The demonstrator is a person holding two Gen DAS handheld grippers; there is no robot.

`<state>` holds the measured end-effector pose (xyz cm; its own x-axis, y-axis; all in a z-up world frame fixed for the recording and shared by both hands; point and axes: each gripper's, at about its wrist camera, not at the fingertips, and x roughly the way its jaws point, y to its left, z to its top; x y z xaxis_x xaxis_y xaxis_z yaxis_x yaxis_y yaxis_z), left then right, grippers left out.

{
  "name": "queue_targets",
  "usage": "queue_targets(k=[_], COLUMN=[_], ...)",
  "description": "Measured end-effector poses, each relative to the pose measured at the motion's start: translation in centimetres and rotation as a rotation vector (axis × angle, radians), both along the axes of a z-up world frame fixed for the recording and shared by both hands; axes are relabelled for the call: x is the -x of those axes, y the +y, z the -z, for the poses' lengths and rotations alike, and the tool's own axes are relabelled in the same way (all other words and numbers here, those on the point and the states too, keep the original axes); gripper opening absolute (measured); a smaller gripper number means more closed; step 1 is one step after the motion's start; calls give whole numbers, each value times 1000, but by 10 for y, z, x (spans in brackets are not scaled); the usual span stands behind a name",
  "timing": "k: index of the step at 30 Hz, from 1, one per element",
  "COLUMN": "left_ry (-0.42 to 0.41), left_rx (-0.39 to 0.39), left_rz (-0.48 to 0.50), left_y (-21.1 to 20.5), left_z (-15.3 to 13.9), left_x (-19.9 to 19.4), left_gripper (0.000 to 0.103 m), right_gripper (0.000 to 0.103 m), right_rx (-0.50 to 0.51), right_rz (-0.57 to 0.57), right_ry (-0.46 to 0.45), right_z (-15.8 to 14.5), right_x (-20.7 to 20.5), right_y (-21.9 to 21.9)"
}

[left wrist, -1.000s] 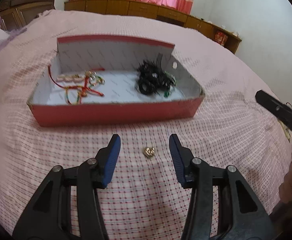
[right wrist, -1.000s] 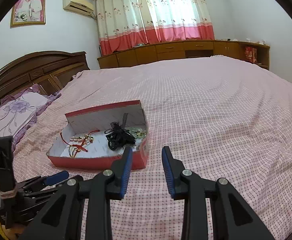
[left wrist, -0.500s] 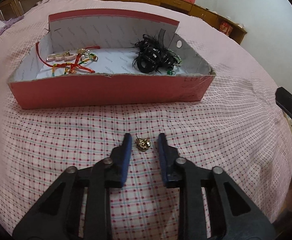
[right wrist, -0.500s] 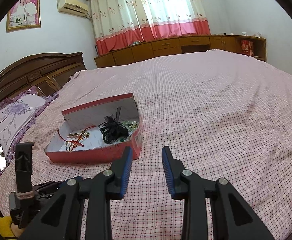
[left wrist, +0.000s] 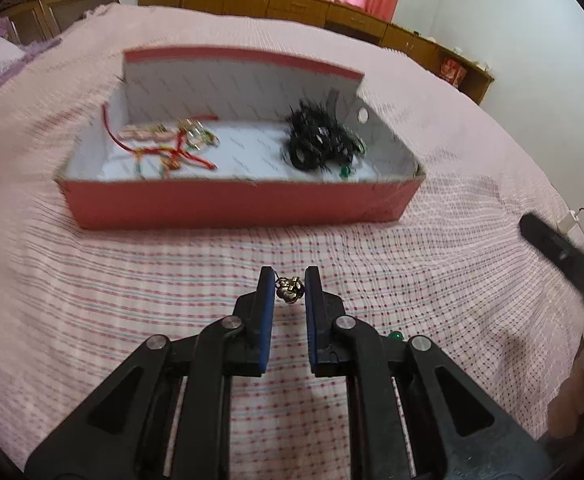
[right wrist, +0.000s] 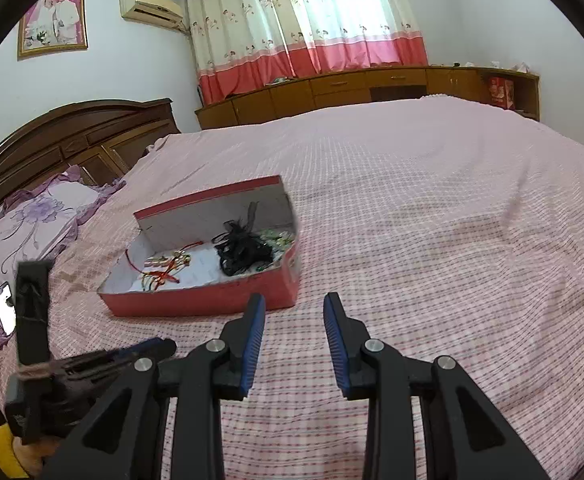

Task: Organize jewelry
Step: 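Grasp the small gold earring with left tool while right tool moves to the green-bead earring, then close the right tool on the green-bead earring and lift it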

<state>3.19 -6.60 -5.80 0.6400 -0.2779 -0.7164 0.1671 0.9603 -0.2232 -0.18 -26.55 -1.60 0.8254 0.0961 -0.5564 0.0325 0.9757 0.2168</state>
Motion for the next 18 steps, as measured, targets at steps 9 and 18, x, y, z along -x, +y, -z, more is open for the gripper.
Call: queue_targets(k=[9,18], left_ry=[-69,-85], left_rx=[-11,-3], left_rz=[-86,-132], left_y=[32,49], left_z=[-27,-27], left_x=[18,25], left_gripper=[6,6], right_gripper=[33,33], right_rx=[-35,3], right_rz=[-75,-155], right_ry=[56,148], right_z=[19,58], right_x=[3,-2], right_y=[37,77])
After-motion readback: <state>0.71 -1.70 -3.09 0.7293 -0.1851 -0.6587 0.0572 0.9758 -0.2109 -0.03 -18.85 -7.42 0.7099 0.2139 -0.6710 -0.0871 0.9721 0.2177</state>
